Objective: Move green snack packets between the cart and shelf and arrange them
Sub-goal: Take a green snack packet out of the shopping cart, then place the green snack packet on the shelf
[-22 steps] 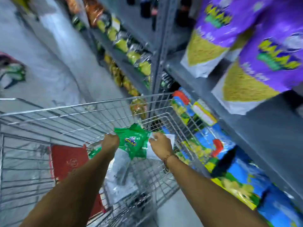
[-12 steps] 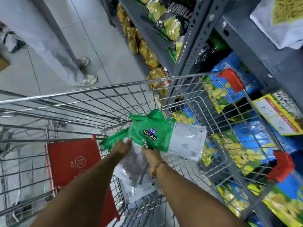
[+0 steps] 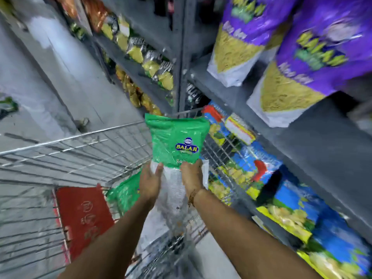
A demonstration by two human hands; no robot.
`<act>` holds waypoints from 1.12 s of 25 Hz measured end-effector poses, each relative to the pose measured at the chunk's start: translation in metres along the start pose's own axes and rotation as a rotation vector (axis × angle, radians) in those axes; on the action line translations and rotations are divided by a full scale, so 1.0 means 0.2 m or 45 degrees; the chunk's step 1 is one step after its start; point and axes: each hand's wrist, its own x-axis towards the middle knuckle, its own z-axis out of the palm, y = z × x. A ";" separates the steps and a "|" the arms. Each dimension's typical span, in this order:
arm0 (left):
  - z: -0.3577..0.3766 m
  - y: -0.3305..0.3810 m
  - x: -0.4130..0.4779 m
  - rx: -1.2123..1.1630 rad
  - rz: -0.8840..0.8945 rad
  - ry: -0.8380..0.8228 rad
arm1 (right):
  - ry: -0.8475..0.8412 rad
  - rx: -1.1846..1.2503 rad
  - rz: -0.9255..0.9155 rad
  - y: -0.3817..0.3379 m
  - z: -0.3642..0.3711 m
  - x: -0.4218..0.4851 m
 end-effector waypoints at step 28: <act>1.52 1.07 -0.67 0.133 0.701 -1.039 | 1.047 1.209 -0.495 -0.37 -1.98 -0.03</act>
